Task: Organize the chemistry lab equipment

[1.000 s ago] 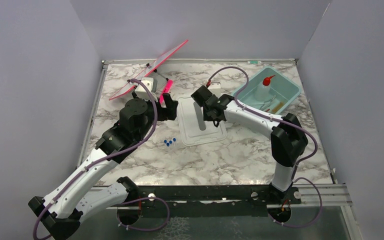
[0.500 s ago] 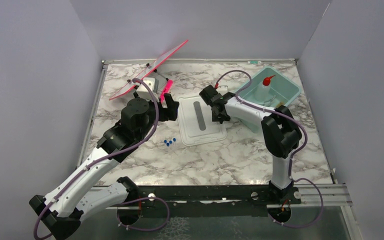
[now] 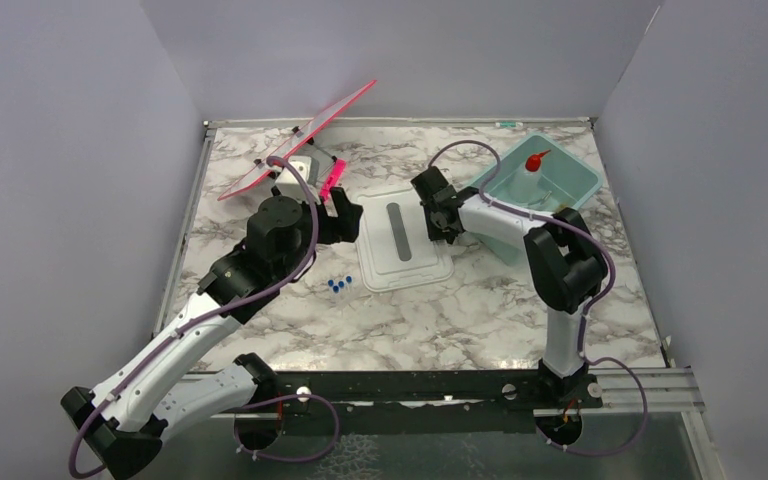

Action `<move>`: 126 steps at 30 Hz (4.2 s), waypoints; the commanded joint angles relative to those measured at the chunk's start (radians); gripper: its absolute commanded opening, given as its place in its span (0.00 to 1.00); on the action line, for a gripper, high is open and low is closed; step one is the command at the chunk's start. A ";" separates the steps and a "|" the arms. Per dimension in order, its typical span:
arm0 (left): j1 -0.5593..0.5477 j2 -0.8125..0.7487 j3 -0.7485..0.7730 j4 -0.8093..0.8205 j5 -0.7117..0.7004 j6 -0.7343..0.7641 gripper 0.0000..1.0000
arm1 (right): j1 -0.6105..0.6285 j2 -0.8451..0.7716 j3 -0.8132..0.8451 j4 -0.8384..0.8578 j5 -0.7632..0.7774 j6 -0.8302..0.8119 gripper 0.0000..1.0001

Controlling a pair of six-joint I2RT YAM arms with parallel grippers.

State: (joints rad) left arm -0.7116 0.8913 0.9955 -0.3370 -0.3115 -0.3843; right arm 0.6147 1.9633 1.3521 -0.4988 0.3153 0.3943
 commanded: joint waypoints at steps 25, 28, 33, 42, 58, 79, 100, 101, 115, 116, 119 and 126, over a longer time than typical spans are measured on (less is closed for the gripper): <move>0.001 0.004 -0.031 0.041 -0.006 -0.257 0.80 | -0.006 -0.389 -0.001 0.120 -0.004 -0.138 0.01; 0.000 -0.001 -0.015 0.055 0.010 -0.236 0.80 | -0.005 -0.440 0.007 0.116 0.018 -0.122 0.01; 0.000 -0.004 0.022 0.069 0.041 -0.188 0.81 | -0.007 -0.490 0.062 0.080 0.141 -0.105 0.01; -0.001 0.023 0.089 0.087 0.136 -0.111 0.81 | -0.137 -0.528 0.194 -0.075 0.330 -0.083 0.00; 0.000 0.028 0.060 0.120 0.139 -0.066 0.81 | -0.537 -0.569 0.031 -0.357 0.240 0.361 0.01; 0.000 -0.001 0.004 0.131 0.098 -0.059 0.81 | -0.556 -0.443 0.027 -0.425 0.148 0.312 0.01; 0.000 -0.001 -0.001 0.120 0.092 -0.035 0.81 | -0.556 -0.470 0.025 -0.470 0.170 0.263 0.33; 0.000 -0.003 -0.001 0.119 0.092 -0.035 0.81 | -0.556 -0.475 0.026 -0.473 0.172 0.264 0.34; 0.000 0.011 0.010 0.116 0.101 -0.019 0.81 | -0.556 -0.553 -0.086 -0.471 0.210 0.333 0.40; 0.000 0.013 0.011 0.115 0.103 -0.018 0.81 | -0.556 -0.553 -0.087 -0.467 0.213 0.330 0.41; 0.000 0.014 0.014 0.113 0.103 -0.016 0.81 | -0.556 -0.548 -0.096 -0.428 0.204 0.293 0.44; -0.001 0.020 0.021 0.106 0.104 -0.012 0.81 | -0.556 -0.566 -0.016 -0.391 0.146 0.196 0.52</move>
State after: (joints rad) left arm -0.7116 0.9085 1.0050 -0.2321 -0.2008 -0.4141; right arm 0.0635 1.4273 1.2774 -0.9230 0.4808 0.6632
